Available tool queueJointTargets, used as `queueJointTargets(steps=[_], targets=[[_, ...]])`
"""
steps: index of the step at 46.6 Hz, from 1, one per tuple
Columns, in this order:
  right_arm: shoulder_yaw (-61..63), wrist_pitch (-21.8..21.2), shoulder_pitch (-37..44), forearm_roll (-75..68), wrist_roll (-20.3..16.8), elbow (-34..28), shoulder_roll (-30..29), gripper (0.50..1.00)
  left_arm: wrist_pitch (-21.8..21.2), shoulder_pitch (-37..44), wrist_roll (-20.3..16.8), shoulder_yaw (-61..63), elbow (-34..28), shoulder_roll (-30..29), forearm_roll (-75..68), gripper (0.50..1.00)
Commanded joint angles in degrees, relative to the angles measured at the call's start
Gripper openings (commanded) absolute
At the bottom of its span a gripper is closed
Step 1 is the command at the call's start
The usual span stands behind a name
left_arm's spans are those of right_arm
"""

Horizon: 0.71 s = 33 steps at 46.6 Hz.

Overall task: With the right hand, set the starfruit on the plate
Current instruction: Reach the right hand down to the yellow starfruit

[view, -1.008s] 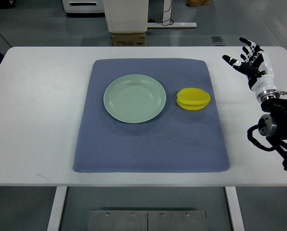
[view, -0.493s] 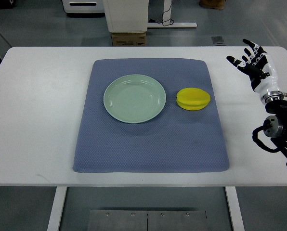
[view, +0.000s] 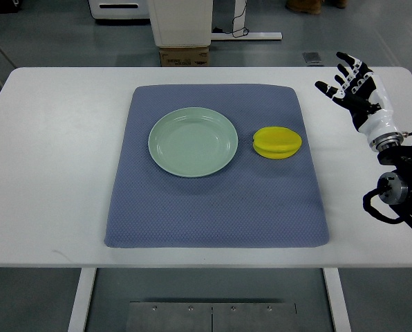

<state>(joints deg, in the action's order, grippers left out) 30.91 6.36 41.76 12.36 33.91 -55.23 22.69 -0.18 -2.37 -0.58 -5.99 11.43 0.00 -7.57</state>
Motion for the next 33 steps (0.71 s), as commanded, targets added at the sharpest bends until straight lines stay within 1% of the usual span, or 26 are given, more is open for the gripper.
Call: queueJointTargets(steps=[1, 5, 10, 15, 20, 25, 29, 33], targets=[[-3.21, 3.13, 0.17, 1.34, 1.09, -2.77, 1.22, 1.0, 0.01, -0.01, -0.04, 0.01, 0.0, 0.0, 0.01, 1.0], [-6.64, 6.03, 0.43, 5.47, 1.09, -4.01, 1.66, 1.0, 0.01, -0.01, 0.05, 0.01, 0.0, 0.0, 0.01, 1.0], [-10.16, 9.37, 0.43, 11.53, 1.09, -4.1, 1.57, 1.0, 0.01, -0.01, -0.04, 0.01, 0.0, 0.0, 0.01, 1.0], [-13.76, 11.57, 0.87, 15.67, 1.09, -4.1, 1.57, 1.0, 0.01, -0.01, 0.05, 0.01, 0.0, 0.0, 0.01, 1.0], [-19.03, 13.15, 3.68, 18.57, 1.09, -3.83, 1.57, 1.0, 0.01, -0.01, 0.05, -0.08, 0.0, 0.0, 0.01, 1.0], [-26.23, 15.09, 8.16, 19.28, 1.09, -3.31, 1.66, 1.0, 0.01, -0.01, -0.04, 0.01, 0.0, 0.0, 0.01, 1.0], [-32.04, 15.97, 11.5, 19.19, 1.09, -2.52, 1.48, 1.0, 0.01, -0.01, -0.04, 0.01, 0.0, 0.0, 0.01, 1.0], [-35.21, 16.49, 13.61, 18.66, 1.09, -1.64, 1.04, 1.0, 0.01, -0.01, -0.04, -0.08, 0.0, 0.0, 0.01, 1.0]])
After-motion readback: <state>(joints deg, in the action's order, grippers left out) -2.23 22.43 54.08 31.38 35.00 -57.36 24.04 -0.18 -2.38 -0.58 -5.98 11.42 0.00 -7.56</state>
